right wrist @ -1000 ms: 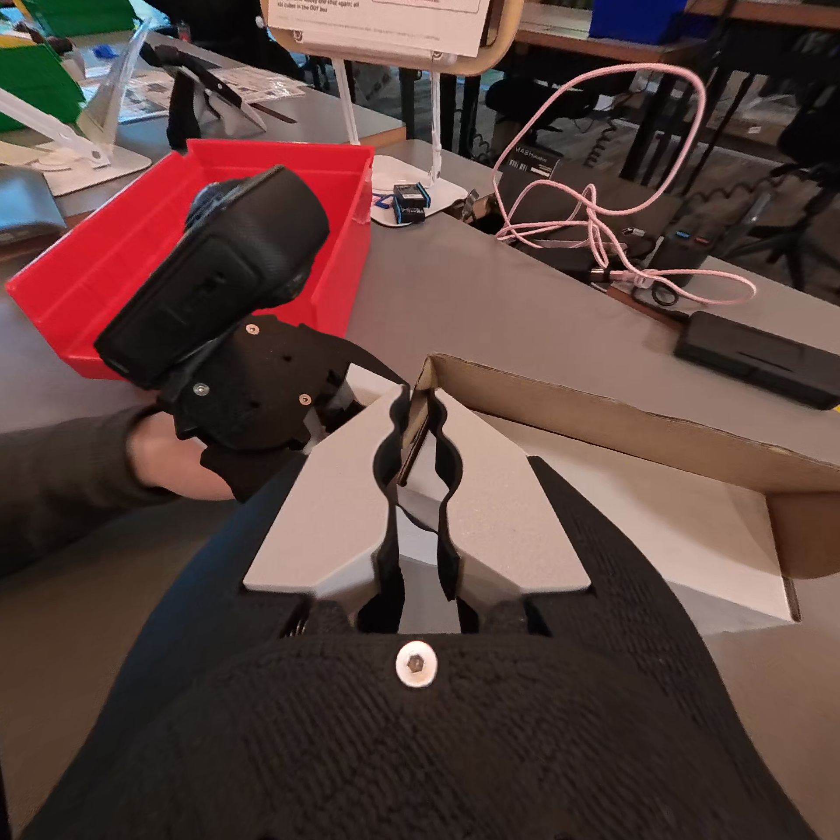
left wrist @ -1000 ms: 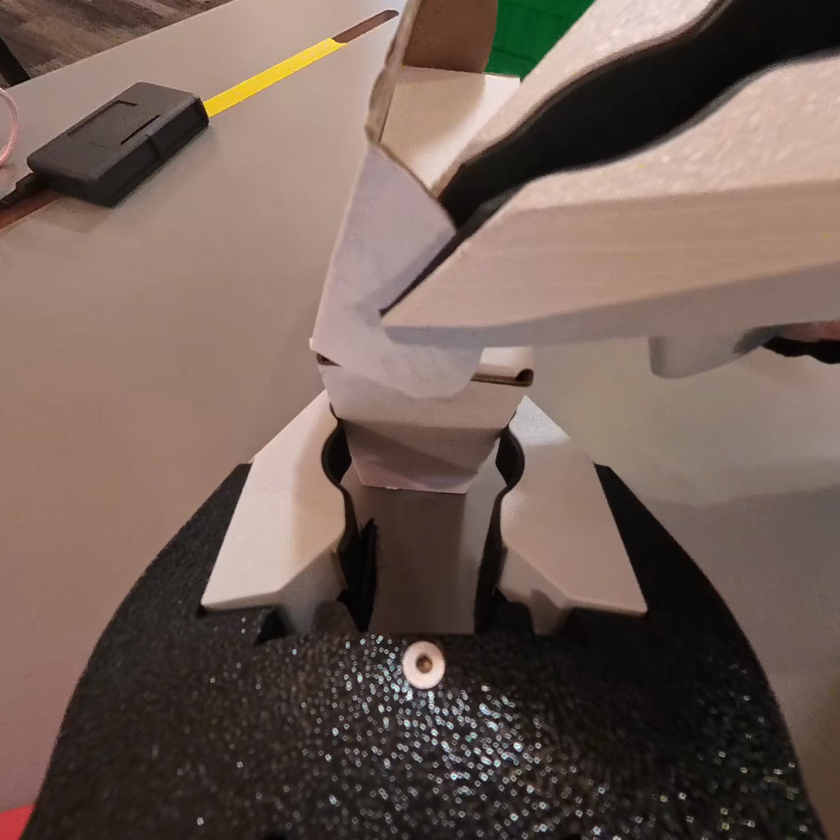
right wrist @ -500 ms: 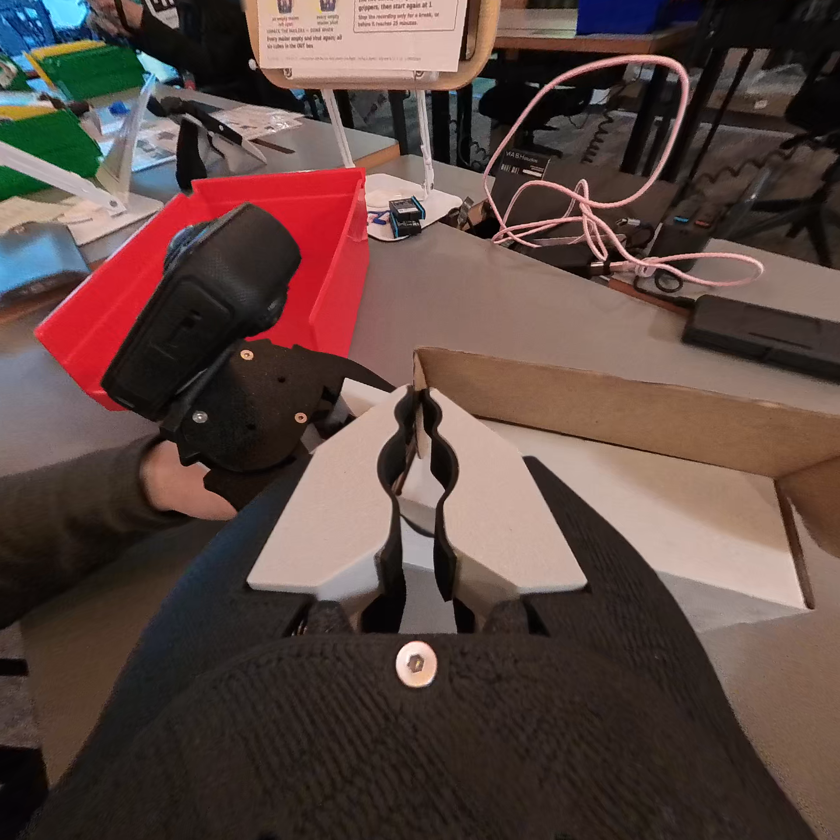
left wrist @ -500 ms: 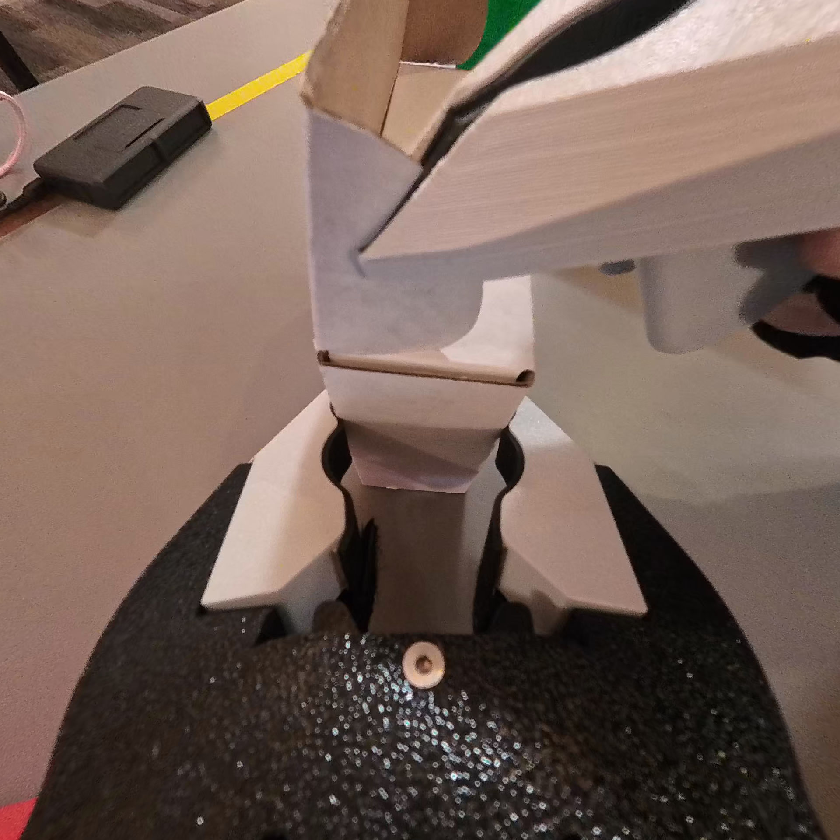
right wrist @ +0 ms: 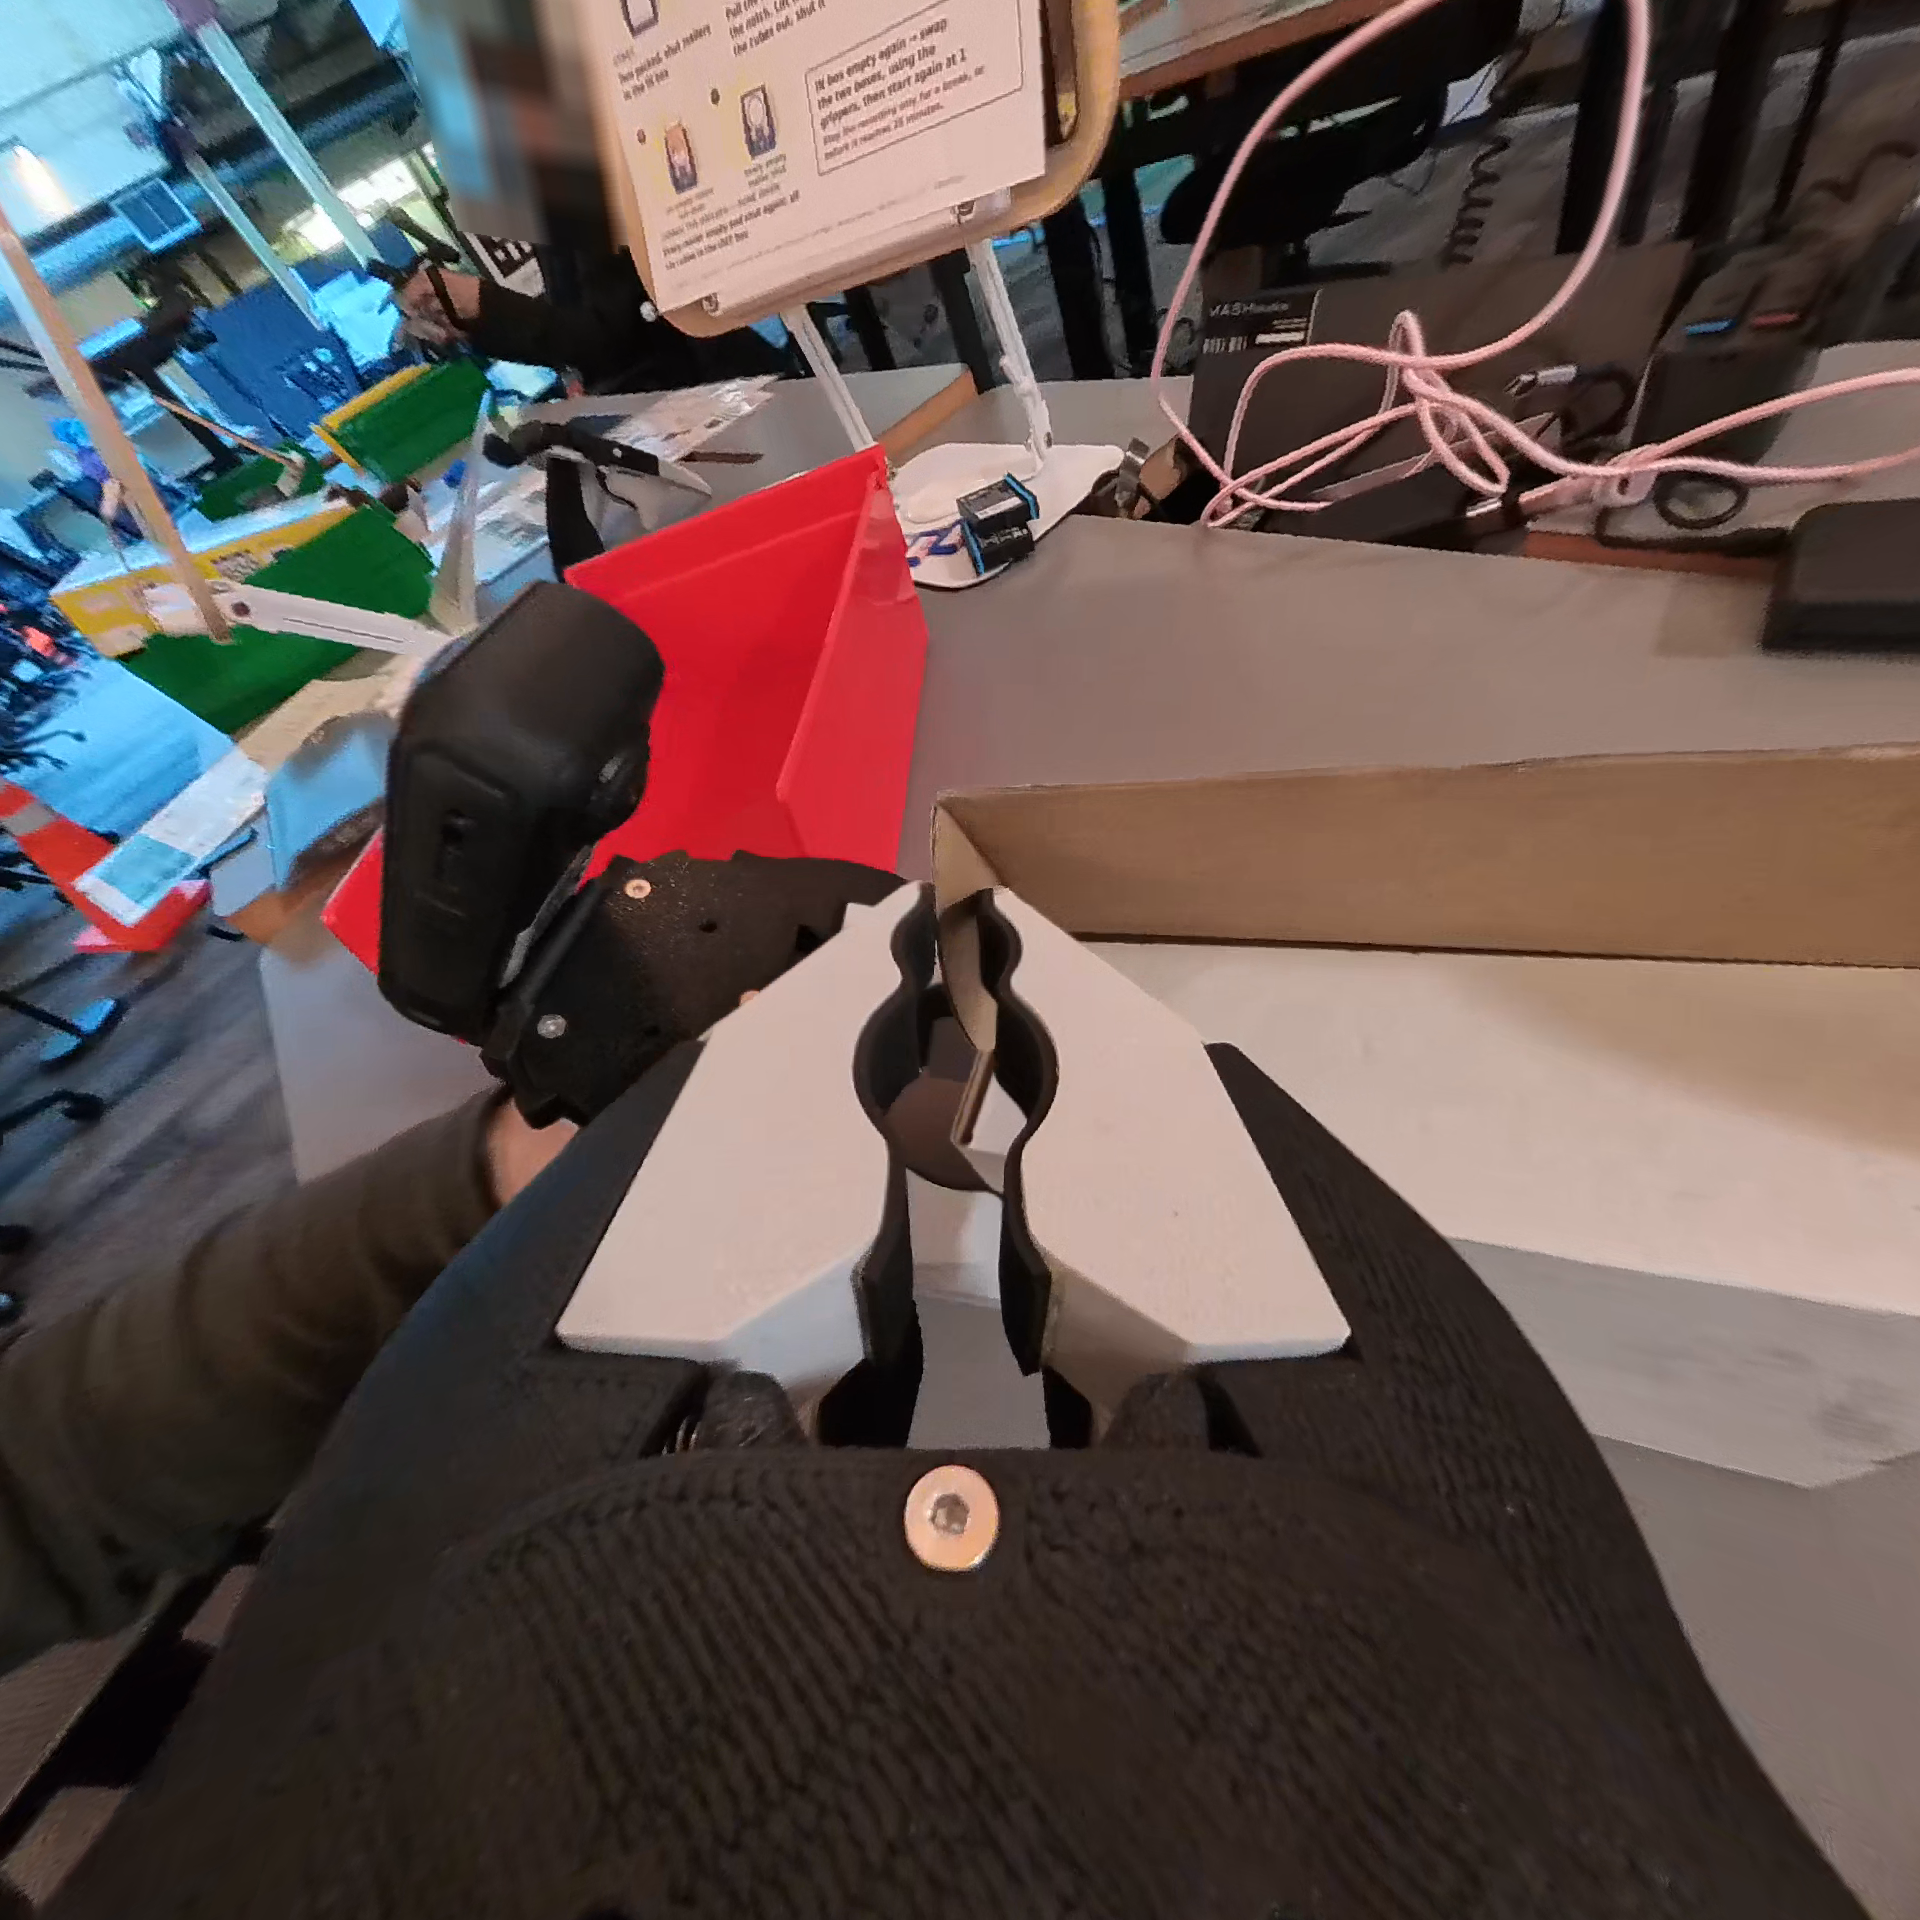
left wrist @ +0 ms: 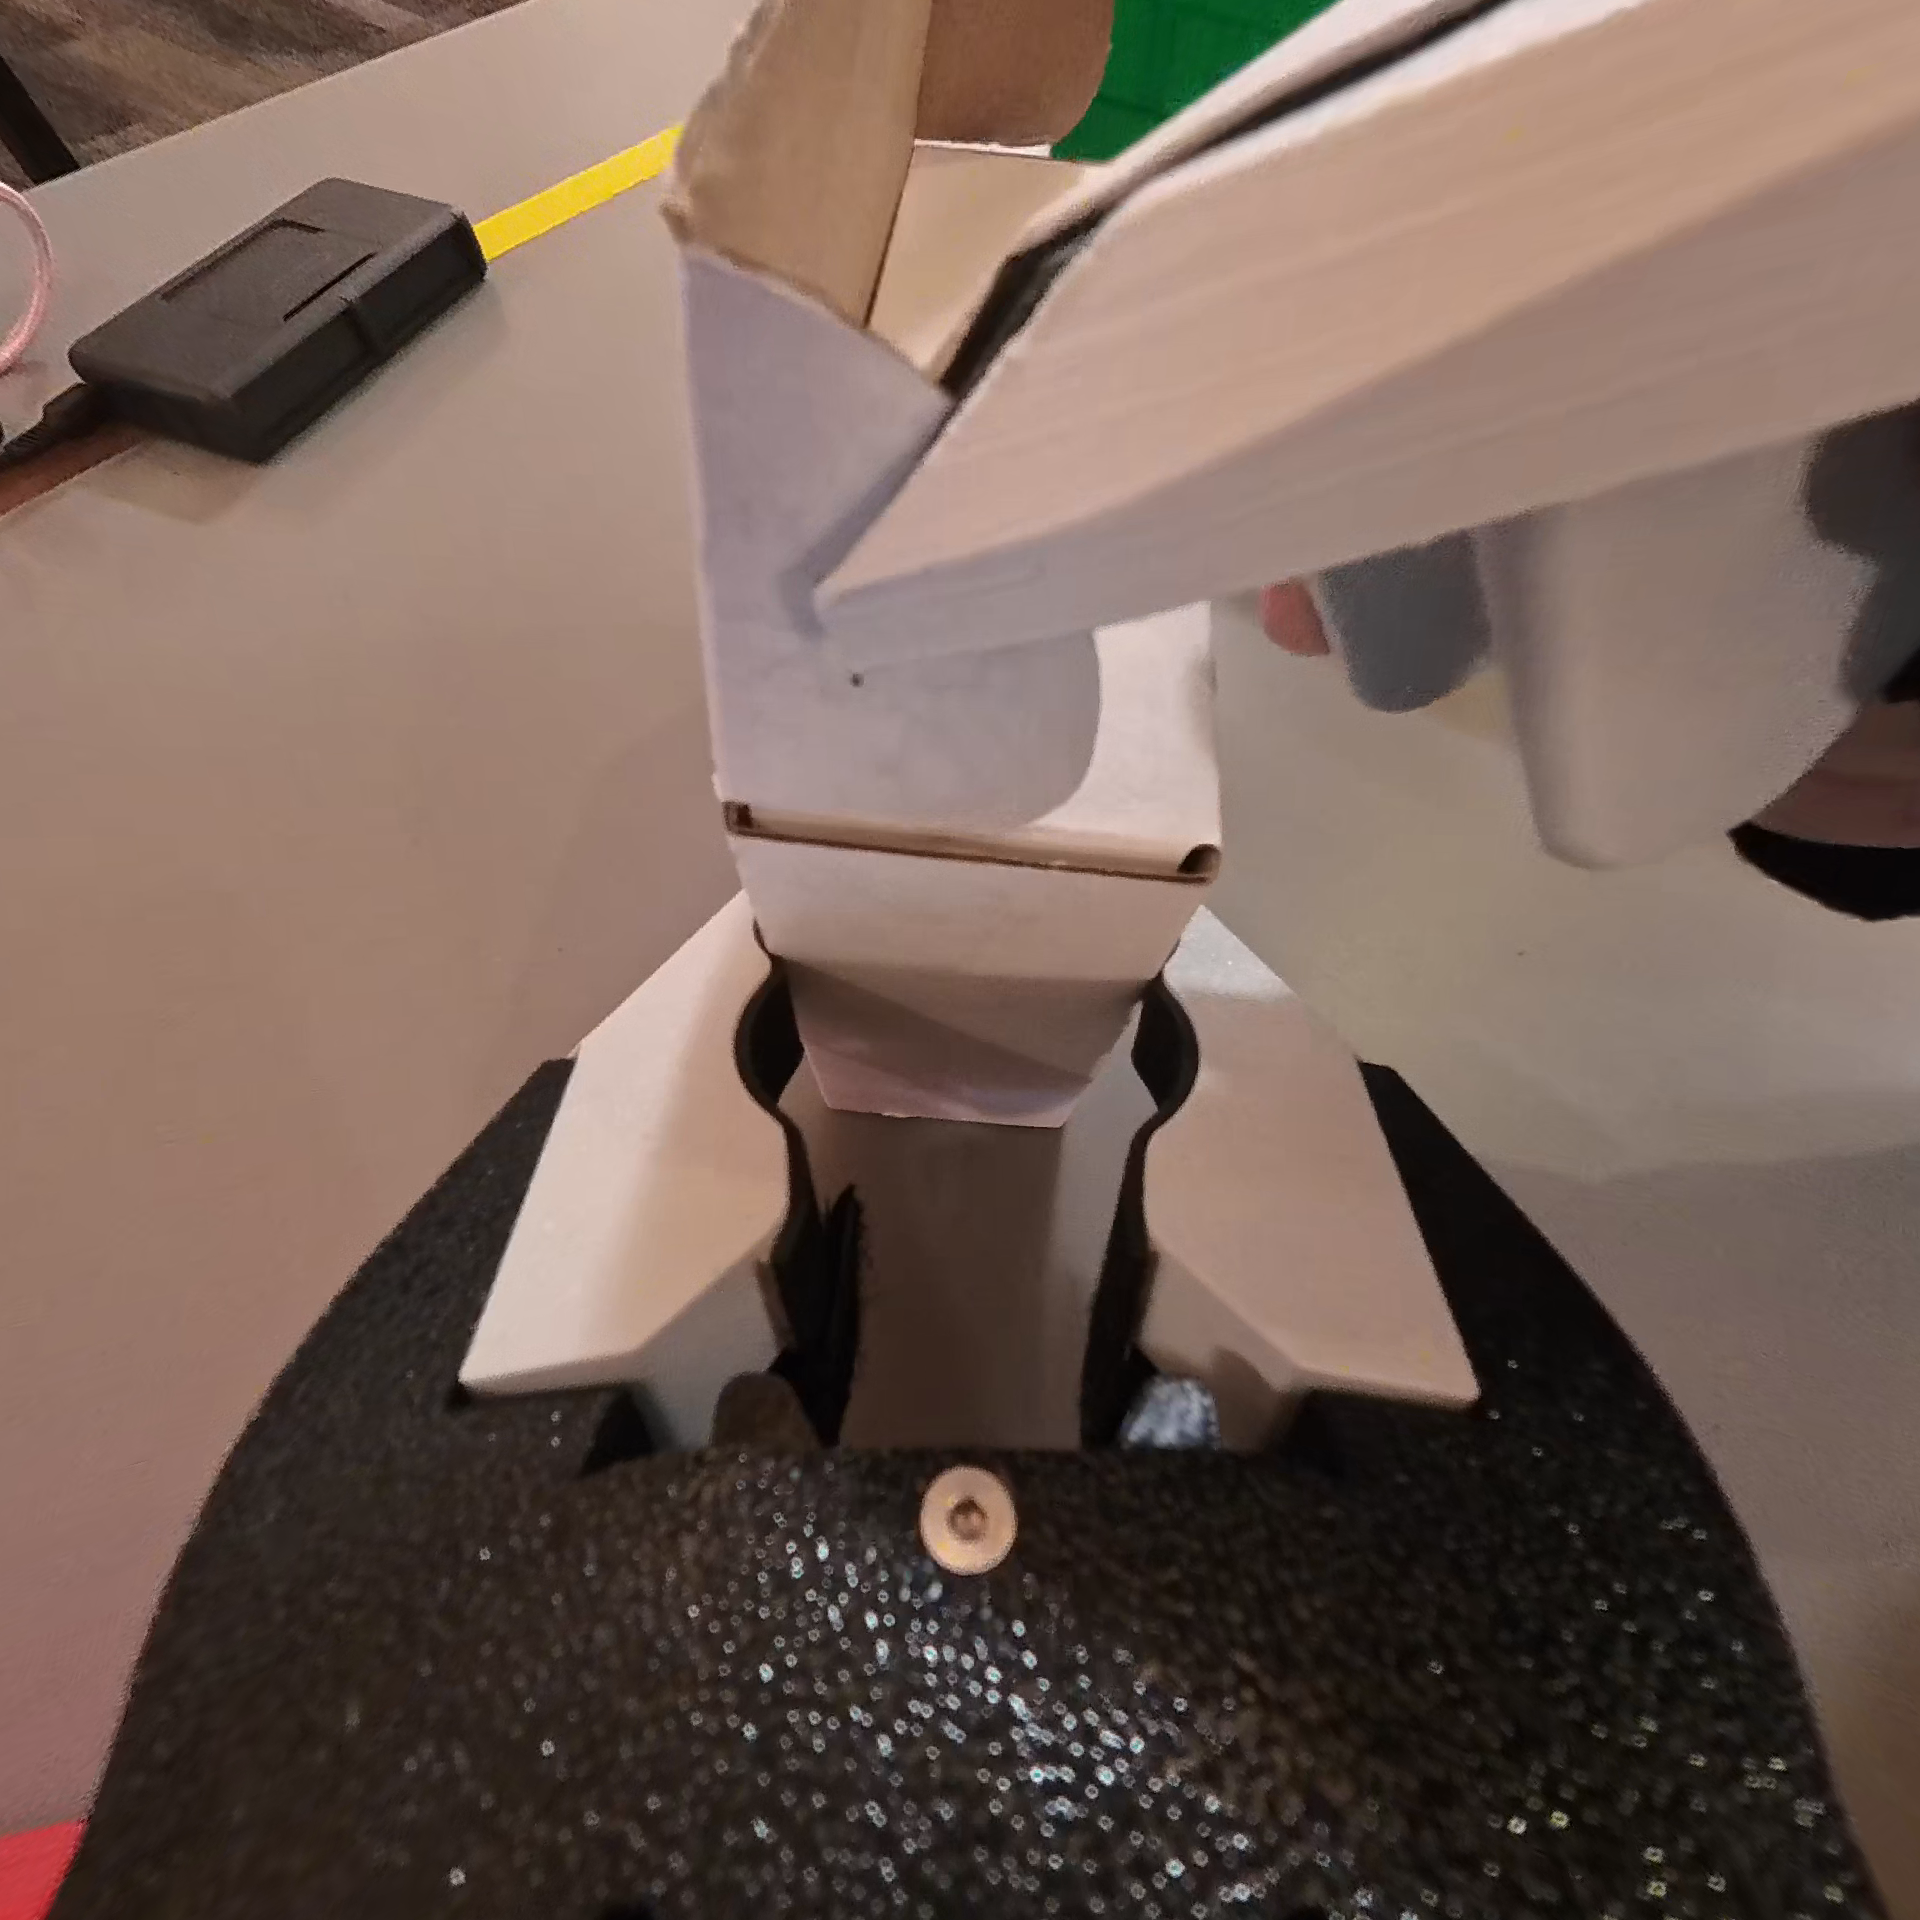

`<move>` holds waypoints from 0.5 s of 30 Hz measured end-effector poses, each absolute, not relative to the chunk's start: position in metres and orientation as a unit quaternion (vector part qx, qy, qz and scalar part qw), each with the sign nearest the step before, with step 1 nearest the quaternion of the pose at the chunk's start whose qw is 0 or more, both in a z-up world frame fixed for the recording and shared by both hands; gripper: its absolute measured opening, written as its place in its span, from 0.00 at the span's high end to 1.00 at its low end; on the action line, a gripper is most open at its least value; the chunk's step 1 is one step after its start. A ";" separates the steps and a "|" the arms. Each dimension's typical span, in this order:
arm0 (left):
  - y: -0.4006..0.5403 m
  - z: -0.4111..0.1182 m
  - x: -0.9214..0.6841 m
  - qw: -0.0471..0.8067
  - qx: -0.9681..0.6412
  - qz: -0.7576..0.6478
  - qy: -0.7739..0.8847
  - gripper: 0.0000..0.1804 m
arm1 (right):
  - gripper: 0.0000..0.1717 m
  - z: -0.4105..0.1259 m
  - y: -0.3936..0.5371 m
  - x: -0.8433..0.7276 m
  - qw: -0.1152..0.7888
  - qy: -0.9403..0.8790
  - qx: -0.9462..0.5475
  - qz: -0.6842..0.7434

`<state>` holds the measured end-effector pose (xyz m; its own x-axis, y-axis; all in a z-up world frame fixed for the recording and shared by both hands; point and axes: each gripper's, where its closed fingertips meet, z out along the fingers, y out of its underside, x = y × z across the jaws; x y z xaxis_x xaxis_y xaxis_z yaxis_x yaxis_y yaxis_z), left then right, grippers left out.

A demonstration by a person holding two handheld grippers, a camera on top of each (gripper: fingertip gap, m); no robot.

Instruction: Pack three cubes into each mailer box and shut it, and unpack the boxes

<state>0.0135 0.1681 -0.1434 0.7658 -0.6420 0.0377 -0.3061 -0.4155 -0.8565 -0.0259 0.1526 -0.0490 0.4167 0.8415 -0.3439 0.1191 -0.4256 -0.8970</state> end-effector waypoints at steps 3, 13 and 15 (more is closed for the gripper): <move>0.168 -0.143 0.013 0.457 -0.821 -0.185 0.288 0.65 | 0.97 -0.049 0.153 -0.027 0.425 -0.329 -0.731 0.421; 0.168 -0.143 0.014 0.457 -0.821 -0.183 0.290 0.65 | 0.98 -0.051 0.152 -0.024 0.477 -0.360 -0.722 0.350; 0.168 -0.144 0.013 0.457 -0.821 -0.184 0.289 0.65 | 0.98 -0.052 0.151 -0.024 0.480 -0.361 -0.721 0.346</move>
